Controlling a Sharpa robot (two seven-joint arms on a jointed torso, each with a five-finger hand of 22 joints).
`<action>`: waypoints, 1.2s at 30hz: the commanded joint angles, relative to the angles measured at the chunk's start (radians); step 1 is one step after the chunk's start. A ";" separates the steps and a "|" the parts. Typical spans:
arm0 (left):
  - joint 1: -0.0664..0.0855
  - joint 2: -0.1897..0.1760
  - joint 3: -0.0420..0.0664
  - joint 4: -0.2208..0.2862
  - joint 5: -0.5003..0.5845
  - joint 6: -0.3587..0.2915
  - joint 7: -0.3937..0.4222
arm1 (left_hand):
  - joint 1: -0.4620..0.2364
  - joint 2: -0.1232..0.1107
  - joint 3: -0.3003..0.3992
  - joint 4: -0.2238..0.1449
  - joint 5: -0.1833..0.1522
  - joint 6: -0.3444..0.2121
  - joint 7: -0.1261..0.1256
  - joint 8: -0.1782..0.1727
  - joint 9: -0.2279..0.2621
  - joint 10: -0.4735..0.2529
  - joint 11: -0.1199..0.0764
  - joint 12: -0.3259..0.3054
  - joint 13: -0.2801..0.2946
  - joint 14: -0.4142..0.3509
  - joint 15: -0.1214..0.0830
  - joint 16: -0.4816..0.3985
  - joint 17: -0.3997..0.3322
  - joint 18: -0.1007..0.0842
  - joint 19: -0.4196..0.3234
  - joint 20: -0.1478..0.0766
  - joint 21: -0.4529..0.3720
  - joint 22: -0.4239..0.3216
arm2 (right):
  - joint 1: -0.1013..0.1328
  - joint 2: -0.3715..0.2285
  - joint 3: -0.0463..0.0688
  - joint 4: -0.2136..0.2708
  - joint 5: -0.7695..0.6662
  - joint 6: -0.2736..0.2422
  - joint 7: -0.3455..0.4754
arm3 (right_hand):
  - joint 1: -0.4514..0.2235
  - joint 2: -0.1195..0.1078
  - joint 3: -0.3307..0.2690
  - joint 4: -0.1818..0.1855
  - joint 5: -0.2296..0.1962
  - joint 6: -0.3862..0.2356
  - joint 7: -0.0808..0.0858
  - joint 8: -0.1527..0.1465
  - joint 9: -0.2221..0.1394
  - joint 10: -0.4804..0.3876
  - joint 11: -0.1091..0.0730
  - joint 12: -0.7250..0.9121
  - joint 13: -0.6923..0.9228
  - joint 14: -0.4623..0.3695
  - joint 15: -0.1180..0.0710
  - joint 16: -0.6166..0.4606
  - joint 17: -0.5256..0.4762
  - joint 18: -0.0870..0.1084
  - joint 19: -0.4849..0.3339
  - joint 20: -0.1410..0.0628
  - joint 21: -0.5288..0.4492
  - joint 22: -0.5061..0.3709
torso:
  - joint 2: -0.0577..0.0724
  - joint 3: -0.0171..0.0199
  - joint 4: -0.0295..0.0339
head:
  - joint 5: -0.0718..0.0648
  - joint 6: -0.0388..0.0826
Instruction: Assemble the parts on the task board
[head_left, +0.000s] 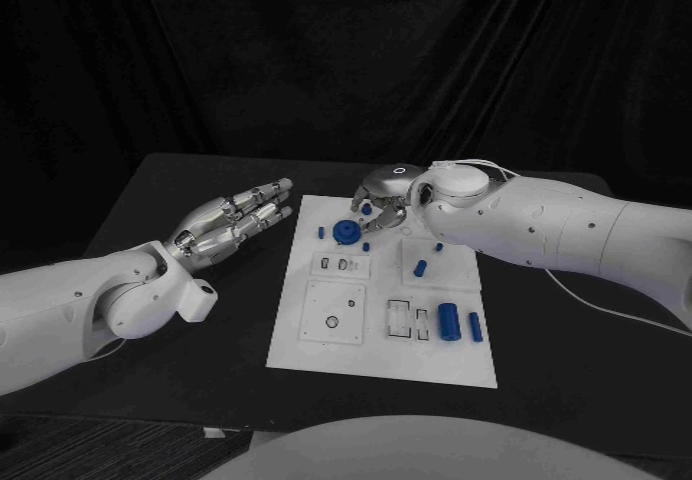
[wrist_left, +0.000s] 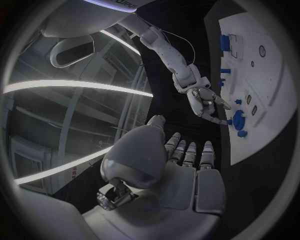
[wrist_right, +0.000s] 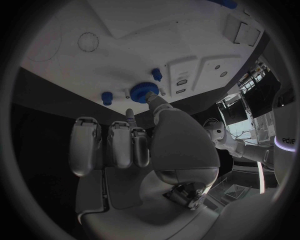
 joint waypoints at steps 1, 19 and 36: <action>-0.001 0.002 0.001 0.002 0.001 0.012 0.011 | 0.013 0.000 0.005 0.001 0.005 0.001 0.005 0.007 0.002 -0.002 0.008 0.004 0.002 0.000 0.007 -0.004 -0.002 0.013 0.001 0.009 -0.003 -0.002 | -0.003 0.005 0.001 -0.001 -0.003 -0.008 -0.004 | -0.010 -0.002 -0.008 0.002 -0.013 0.004 0.003 -0.002 -0.001 0.103 0.000 0.004 0.263 0.058 -0.001 0.003 0.020 0.004 0.017 0.000 -0.002 0.088 | 0.000 -0.0001 0.0001 | 0.000 0.000; -0.001 0.005 0.001 0.001 0.001 0.017 0.009 | 0.015 -0.001 0.008 -0.001 0.008 0.003 0.007 0.008 0.002 -0.001 0.011 0.009 0.002 0.000 0.009 -0.004 -0.002 0.013 0.001 0.011 -0.003 -0.002 | -0.022 0.047 0.001 -0.032 -0.003 0.028 -0.017 | 0.023 0.012 -0.022 -0.012 0.171 -0.012 0.002 -0.010 0.000 0.103 -0.001 0.004 0.263 0.058 -0.001 0.005 0.021 0.004 0.018 -0.001 -0.005 0.093 | 0.000 -0.0018 0.0020 | 0.001 0.000; -0.001 0.011 0.001 -0.003 0.001 0.025 0.005 | 0.015 -0.001 0.010 -0.001 0.008 0.002 0.010 0.008 0.002 0.001 0.014 0.013 0.003 0.000 0.009 -0.004 -0.002 0.013 0.001 0.012 -0.003 -0.002 | -0.033 0.069 0.001 -0.060 -0.003 0.027 -0.002 | 0.009 0.018 -0.015 -0.008 0.262 0.018 0.007 0.005 0.012 0.103 0.002 0.004 0.263 0.058 0.001 0.004 0.020 0.004 0.019 0.001 -0.007 0.097 | 0.000 -0.0011 0.0010 | -0.004 0.000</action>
